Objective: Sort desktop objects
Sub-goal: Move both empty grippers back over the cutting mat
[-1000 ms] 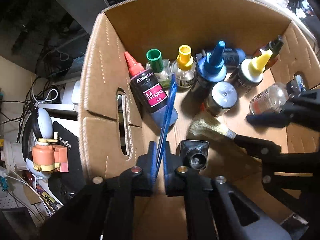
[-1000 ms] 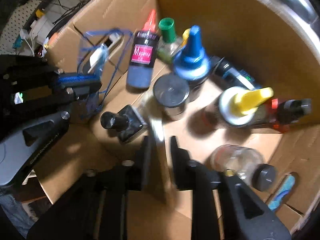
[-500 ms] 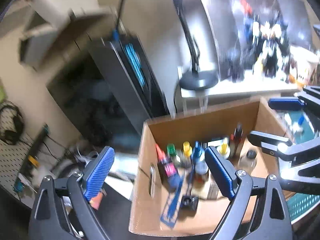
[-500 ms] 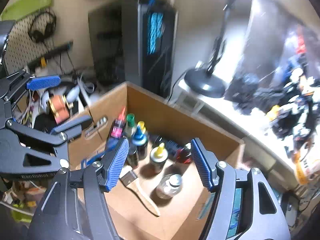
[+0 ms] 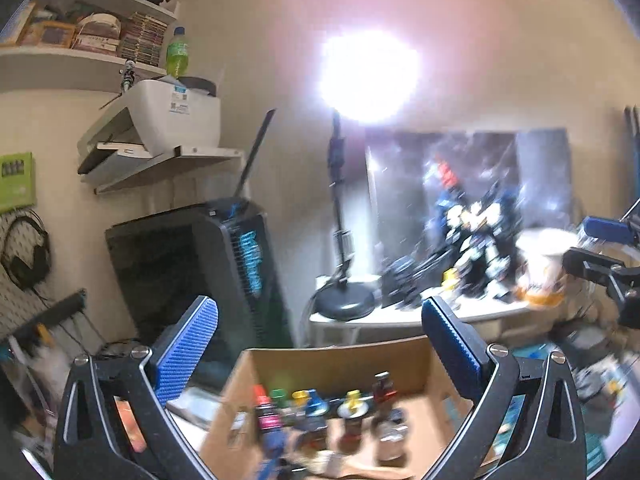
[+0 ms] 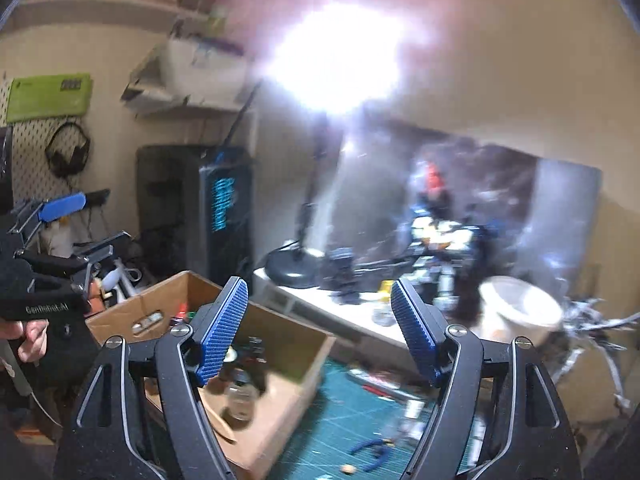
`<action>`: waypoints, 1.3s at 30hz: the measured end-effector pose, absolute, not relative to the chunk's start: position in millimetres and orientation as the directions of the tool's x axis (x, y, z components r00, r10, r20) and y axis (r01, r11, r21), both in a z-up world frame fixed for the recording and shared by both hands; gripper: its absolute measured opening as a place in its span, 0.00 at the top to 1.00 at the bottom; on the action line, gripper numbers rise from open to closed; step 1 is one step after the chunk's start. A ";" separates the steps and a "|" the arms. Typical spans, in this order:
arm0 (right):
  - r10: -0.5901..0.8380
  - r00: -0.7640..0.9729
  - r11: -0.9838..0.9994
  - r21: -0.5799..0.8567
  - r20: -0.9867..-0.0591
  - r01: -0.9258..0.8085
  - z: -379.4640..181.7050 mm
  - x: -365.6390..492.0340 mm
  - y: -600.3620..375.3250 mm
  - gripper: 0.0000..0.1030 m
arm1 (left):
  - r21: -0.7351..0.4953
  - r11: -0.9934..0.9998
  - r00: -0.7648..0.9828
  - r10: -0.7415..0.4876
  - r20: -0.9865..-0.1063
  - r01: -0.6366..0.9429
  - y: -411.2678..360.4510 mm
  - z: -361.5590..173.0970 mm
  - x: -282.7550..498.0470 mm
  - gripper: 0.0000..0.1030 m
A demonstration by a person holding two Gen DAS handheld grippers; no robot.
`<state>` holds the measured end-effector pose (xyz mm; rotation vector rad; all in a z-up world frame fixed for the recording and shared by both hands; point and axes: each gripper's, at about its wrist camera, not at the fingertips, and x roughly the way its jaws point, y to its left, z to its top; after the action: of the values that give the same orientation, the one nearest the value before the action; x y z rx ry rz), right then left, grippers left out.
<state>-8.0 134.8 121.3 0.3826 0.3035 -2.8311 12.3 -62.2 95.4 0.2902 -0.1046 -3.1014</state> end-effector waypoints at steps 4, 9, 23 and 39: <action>-0.164 -0.957 -0.965 -0.162 -0.241 0.206 120.6 12.3 189.3 0.30 | -0.005 -0.997 -0.979 0.074 -0.191 -0.075 -31.6 82.2 10.9 0.00; -0.087 -0.959 -0.987 -0.105 -0.271 0.120 105.1 22.2 251.1 0.30 | -0.024 -0.979 -0.952 0.201 -0.230 -0.201 22.1 55.6 7.0 0.00; 0.087 -0.886 -0.996 -0.026 -0.455 -0.084 -3.1 59.4 405.1 0.30 | -0.154 -0.824 -0.736 0.559 -0.381 -0.546 151.4 -53.7 7.5 0.00; 0.103 -0.820 -0.985 0.058 -0.562 -0.164 -105.5 78.0 444.4 0.42 | -0.083 -0.860 -0.773 0.490 -0.402 -0.503 184.2 -132.8 -3.0 0.00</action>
<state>78.0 444.4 -105.5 0.9586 -0.1705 -3.1343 -3.0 184.2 -132.8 0.7989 -0.0557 -3.5870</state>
